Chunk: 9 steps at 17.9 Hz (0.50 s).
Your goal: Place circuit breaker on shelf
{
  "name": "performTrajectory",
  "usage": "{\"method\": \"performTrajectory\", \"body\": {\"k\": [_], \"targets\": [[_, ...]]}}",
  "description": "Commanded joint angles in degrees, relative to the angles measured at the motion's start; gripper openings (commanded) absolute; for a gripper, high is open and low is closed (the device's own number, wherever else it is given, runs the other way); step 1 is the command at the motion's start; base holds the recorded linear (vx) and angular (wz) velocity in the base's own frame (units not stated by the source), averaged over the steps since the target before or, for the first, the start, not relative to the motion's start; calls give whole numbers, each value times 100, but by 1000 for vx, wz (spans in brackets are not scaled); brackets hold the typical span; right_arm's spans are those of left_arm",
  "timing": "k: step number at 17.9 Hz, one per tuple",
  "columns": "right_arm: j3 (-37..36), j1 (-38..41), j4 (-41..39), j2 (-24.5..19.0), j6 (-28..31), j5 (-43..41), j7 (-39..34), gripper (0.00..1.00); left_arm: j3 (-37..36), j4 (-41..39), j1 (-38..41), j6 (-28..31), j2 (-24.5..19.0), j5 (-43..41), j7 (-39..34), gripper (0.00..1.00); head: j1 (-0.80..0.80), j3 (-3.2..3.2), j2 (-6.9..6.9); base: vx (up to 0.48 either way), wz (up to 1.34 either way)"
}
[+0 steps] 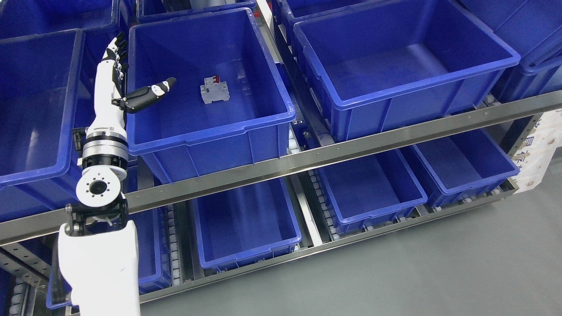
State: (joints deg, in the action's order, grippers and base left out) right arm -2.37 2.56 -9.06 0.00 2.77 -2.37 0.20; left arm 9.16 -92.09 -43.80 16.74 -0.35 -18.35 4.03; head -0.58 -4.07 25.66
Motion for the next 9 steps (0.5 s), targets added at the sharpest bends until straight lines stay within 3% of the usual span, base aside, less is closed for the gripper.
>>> {"method": "performTrajectory", "body": {"k": [1, 9], "targets": [[0, -1, 0, 100, -5, 0, -2, 100, 173, -380, 47, 5, -65, 42, 19, 100, 0, 0, 0, 18, 0], [0, -1, 0, 100, -5, 0, -2, 100, 288, -380, 64, 5, -65, 77, 54, 100, 0, 0, 0, 0, 0]]}}
